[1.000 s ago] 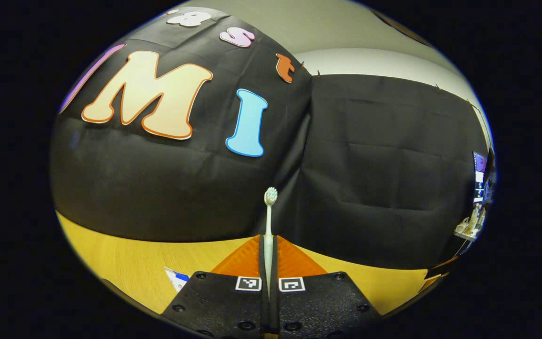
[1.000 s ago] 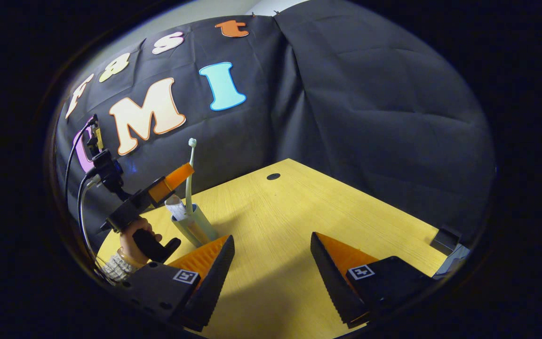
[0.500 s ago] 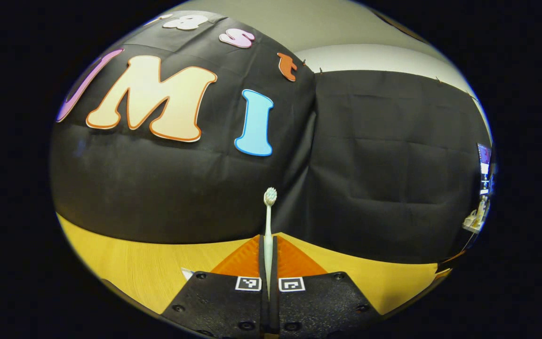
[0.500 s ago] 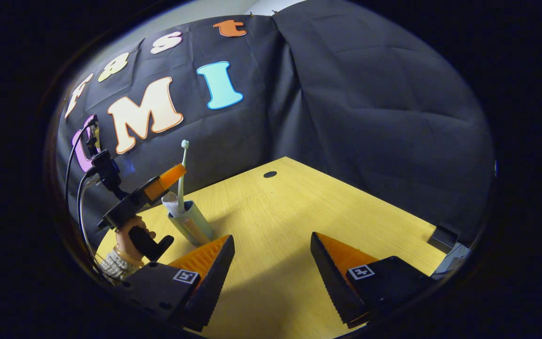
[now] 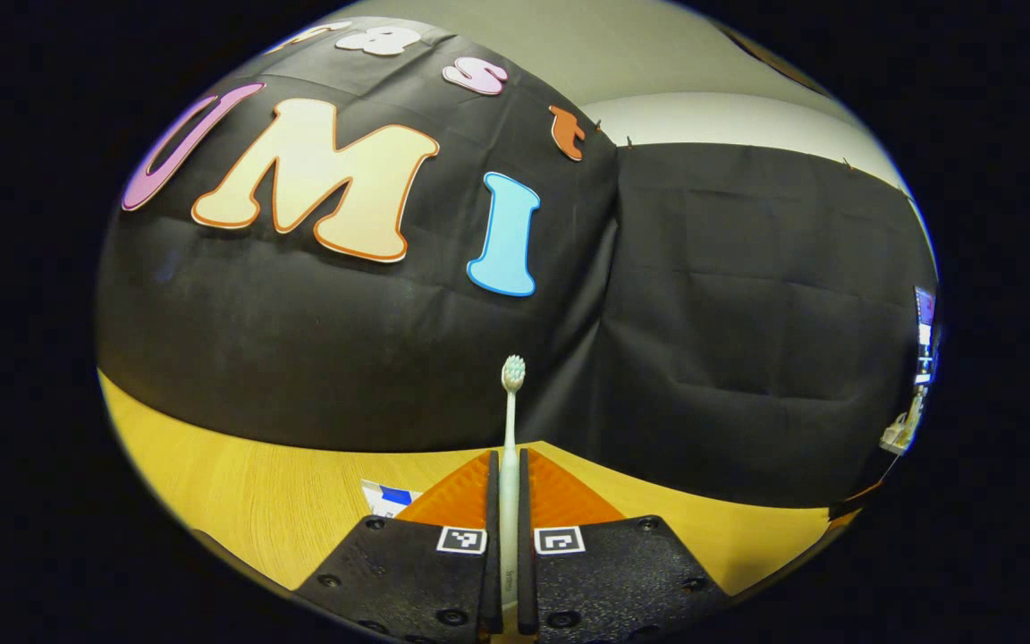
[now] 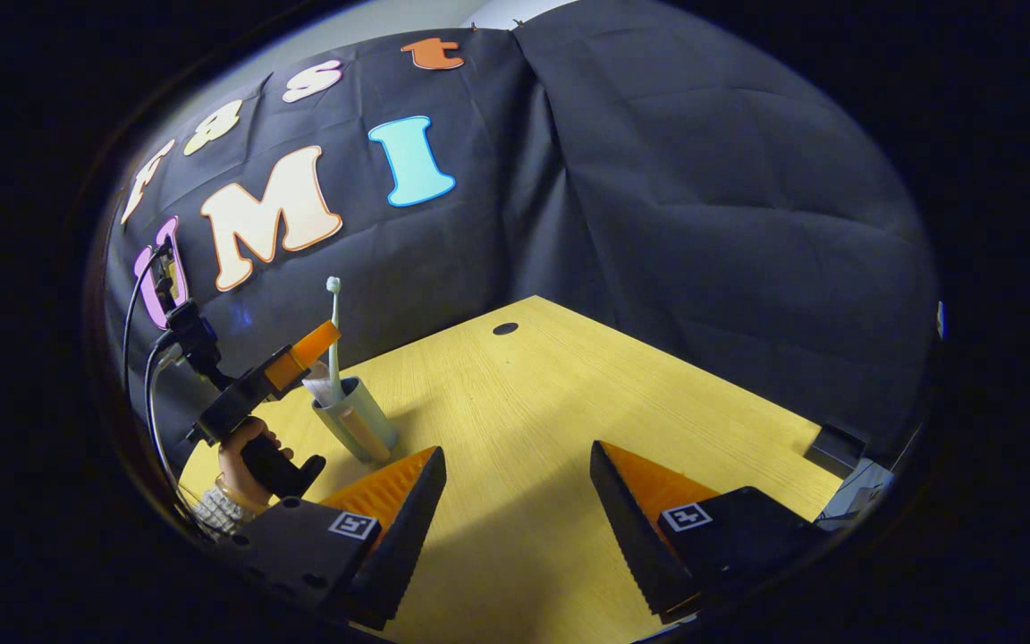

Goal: Put the toothbrush and toothpaste on the desktop into the cup, then pick up the cup and place it on the coaster on the desktop.

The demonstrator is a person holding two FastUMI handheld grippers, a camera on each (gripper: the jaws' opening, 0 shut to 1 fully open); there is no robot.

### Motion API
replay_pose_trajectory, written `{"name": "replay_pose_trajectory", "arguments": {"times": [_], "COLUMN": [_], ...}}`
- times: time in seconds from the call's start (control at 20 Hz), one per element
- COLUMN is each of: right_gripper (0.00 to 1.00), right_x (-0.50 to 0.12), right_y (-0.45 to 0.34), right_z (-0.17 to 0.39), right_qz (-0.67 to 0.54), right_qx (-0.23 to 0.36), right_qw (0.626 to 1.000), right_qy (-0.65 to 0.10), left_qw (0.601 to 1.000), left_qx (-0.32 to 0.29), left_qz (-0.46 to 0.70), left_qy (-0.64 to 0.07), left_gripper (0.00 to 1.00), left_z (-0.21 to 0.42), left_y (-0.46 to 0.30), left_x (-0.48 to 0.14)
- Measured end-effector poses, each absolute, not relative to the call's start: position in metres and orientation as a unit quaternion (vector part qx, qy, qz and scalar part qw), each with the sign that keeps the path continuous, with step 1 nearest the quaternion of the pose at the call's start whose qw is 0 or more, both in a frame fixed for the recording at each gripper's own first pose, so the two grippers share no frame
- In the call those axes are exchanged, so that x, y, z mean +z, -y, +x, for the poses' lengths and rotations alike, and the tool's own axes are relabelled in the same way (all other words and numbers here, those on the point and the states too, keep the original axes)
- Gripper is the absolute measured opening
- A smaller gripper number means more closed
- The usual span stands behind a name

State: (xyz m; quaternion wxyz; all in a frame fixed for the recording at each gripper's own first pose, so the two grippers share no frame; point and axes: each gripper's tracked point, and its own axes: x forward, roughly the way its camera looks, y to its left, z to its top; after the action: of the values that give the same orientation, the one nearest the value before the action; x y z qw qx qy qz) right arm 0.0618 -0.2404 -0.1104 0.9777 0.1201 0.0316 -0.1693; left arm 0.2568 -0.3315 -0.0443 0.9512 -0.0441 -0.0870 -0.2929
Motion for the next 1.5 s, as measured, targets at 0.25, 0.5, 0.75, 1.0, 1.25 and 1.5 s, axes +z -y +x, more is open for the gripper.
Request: {"name": "replay_pose_trajectory", "arguments": {"times": [0.25, 0.5, 0.75, 1.0, 1.25, 1.5], "right_gripper": [0.95, 0.95, 0.95, 0.95, 0.99, 0.95], "right_x": [-0.112, -0.112, -0.101, -0.083, -0.061, -0.049], "right_y": [0.235, 0.228, 0.215, 0.191, 0.159, 0.132], "right_z": [0.063, 0.066, 0.074, 0.091, 0.120, 0.155], "right_qz": [0.118, 0.116, 0.110, 0.090, 0.066, 0.037], "right_qx": [-0.161, -0.152, -0.131, -0.092, -0.039, 0.010], "right_qw": [0.979, 0.981, 0.985, 0.991, 0.995, 0.994], "right_qy": [-0.032, -0.033, -0.036, -0.045, -0.065, -0.098], "left_qw": [0.952, 0.949, 0.951, 0.960, 0.970, 0.985], "left_qx": [-0.291, -0.304, -0.301, -0.274, -0.239, -0.167], "left_qz": [-0.044, -0.039, -0.037, -0.030, -0.033, -0.037], "left_qy": [0.084, 0.077, 0.059, 0.051, 0.022, -0.005], "left_gripper": [0.11, 0.52, 0.88, 0.88, 0.88, 0.88], "left_z": [0.250, 0.236, 0.218, 0.199, 0.175, 0.150], "left_y": [0.327, 0.331, 0.319, 0.283, 0.232, 0.158], "left_x": [-0.050, -0.054, -0.057, -0.053, -0.053, -0.059]}}
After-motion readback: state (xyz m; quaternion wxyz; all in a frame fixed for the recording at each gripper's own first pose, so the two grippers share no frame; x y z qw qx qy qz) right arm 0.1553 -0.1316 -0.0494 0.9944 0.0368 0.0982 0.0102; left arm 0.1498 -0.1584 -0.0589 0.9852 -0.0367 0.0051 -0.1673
